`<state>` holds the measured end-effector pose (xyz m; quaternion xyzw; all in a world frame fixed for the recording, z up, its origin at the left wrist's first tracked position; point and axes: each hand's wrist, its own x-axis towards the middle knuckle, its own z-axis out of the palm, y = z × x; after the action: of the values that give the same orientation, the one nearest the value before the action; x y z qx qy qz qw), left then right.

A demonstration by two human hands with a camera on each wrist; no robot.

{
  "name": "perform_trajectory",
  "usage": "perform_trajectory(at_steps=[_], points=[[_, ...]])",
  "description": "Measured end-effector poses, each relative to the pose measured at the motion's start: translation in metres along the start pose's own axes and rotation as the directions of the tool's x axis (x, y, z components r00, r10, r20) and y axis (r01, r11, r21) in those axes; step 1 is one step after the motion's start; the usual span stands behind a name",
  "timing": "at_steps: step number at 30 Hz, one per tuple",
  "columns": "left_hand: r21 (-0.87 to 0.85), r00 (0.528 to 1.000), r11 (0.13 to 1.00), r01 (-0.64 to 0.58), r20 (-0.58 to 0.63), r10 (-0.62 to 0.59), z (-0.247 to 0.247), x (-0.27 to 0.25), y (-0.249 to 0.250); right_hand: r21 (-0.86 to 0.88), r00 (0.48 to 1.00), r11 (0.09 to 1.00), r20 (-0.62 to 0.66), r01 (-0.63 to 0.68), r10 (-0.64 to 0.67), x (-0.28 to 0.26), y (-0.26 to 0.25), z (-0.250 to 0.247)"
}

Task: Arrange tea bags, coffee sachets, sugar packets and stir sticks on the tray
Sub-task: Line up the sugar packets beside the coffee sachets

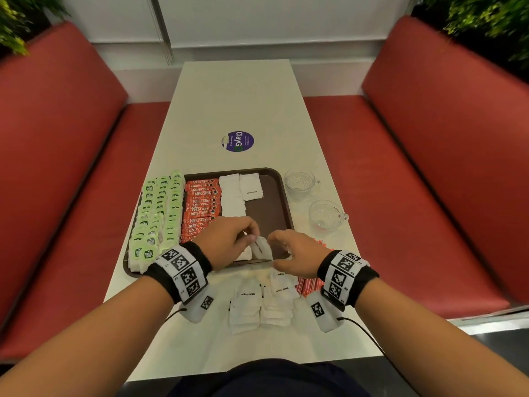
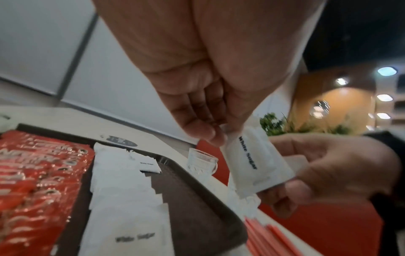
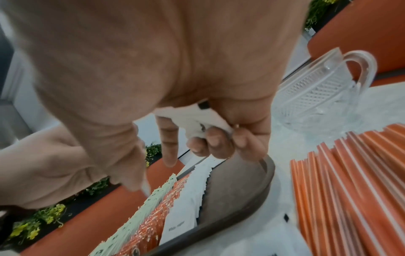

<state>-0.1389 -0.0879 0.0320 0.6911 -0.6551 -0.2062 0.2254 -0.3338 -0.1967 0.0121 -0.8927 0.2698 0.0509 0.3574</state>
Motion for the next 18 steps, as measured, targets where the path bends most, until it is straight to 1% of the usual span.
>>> perform_trajectory(at_steps=[2, 4, 6, 8, 10, 13, 16, 18], points=[[-0.168, 0.994, 0.985, 0.048, -0.085, -0.063, 0.000, -0.002, 0.002, -0.015, 0.997, 0.999, -0.057, 0.044, -0.044, 0.004, -0.001, -0.001], [-0.328, 0.985, 0.939, 0.106, -0.091, -0.143, 0.002, -0.003, 0.002, 0.017, 0.990, 0.997, -0.123, 0.069, -0.066, 0.007, -0.005, -0.003], [-0.392, 0.977, 0.907, 0.153, -0.079, -0.199, 0.004, -0.004, 0.001, 0.048, 0.977, 0.996, -0.200, 0.081, -0.070, 0.011, -0.008, -0.005], [-0.339, 0.974, 0.923, 0.181, -0.066, -0.215, 0.005, -0.005, -0.004, 0.071, 0.962, 0.995, -0.266, 0.077, -0.056, 0.015, -0.008, -0.006], [-0.246, 0.980, 0.951, 0.189, -0.022, -0.200, 0.006, -0.006, -0.009, 0.105, 0.952, 0.990, -0.302, 0.095, -0.059, 0.016, -0.008, -0.010], [-0.144, 0.988, 0.977, 0.156, 0.025, -0.154, 0.007, -0.005, -0.016, 0.108, 0.954, 0.988, -0.289, 0.113, -0.078, 0.020, -0.005, -0.011], [-0.122, 0.991, 0.983, 0.135, 0.023, -0.133, 0.006, 0.000, -0.015, 0.074, 0.960, 0.990, -0.262, 0.122, -0.099, 0.025, -0.004, -0.009], [-0.082, 0.993, 0.990, 0.114, 0.007, -0.114, 0.006, 0.007, -0.012, 0.087, 0.962, 0.988, -0.254, 0.125, -0.100, 0.027, -0.005, -0.009]])
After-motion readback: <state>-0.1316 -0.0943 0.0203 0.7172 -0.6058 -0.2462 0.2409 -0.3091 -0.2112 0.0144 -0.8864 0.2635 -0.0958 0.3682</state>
